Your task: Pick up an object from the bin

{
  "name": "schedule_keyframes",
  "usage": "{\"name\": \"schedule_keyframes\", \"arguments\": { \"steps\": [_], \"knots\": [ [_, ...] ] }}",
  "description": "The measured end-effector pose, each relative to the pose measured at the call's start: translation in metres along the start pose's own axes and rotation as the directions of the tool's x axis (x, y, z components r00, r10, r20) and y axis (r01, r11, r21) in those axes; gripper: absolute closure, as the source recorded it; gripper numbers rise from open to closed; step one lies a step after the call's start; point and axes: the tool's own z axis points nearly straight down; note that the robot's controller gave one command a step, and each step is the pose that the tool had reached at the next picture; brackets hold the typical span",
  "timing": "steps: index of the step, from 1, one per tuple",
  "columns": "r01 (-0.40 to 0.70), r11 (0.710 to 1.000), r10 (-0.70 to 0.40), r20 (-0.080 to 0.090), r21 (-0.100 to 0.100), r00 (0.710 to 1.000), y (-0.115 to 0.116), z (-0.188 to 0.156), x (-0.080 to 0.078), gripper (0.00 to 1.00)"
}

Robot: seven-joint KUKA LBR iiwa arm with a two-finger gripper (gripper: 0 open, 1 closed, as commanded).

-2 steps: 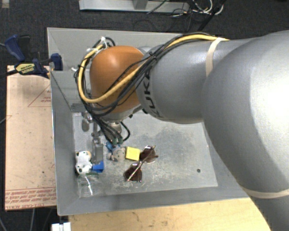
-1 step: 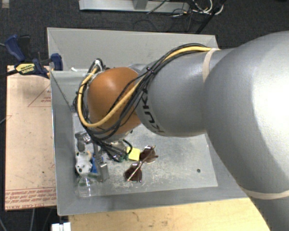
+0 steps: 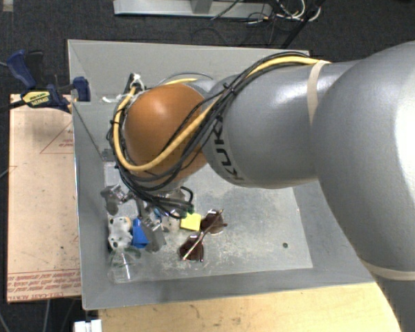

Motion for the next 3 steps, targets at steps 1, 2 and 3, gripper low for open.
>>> {"name": "schedule_keyframes", "arguments": {
  "steps": [1,2,3],
  "knots": [
    [0.405,0.914,-0.405,0.001,0.001,0.914,-0.041,0.049,0.028,0.0],
    [0.567,0.824,-0.566,-0.03,0.018,0.824,-0.012,0.064,0.01,1.0],
    [0.564,0.826,-0.563,-0.028,0.018,0.826,-0.012,0.064,0.011,1.0]
  ]
}}
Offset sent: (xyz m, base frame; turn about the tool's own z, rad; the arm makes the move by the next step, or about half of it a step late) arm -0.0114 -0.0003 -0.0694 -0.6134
